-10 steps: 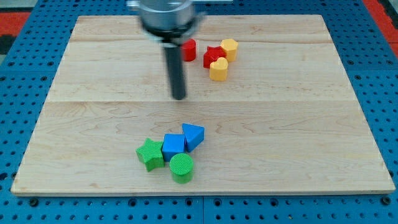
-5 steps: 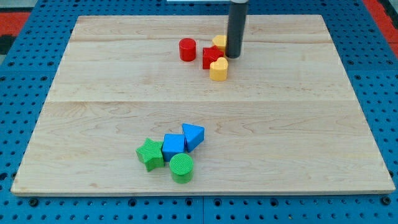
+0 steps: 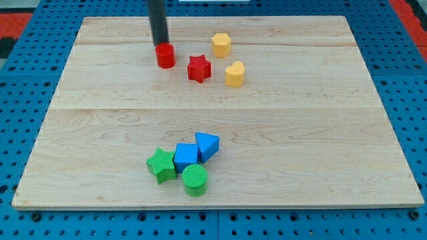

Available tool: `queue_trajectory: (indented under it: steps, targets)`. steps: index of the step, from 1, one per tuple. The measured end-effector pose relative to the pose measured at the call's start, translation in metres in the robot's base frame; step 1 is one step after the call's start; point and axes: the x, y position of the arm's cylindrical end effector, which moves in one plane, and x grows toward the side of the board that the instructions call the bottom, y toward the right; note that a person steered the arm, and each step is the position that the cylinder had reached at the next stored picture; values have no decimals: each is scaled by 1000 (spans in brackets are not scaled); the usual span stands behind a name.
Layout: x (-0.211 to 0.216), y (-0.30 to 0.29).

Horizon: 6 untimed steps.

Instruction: Push the red circle towards the left center of the board

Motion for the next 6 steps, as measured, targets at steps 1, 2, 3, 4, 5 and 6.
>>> queue_trajectory:
  steps: [1,2,3,4,5,6]
  targets:
    - [-21,20]
    - [4,37]
    - [47,38]
    - [50,19]
    - [81,31]
    - [87,-9]
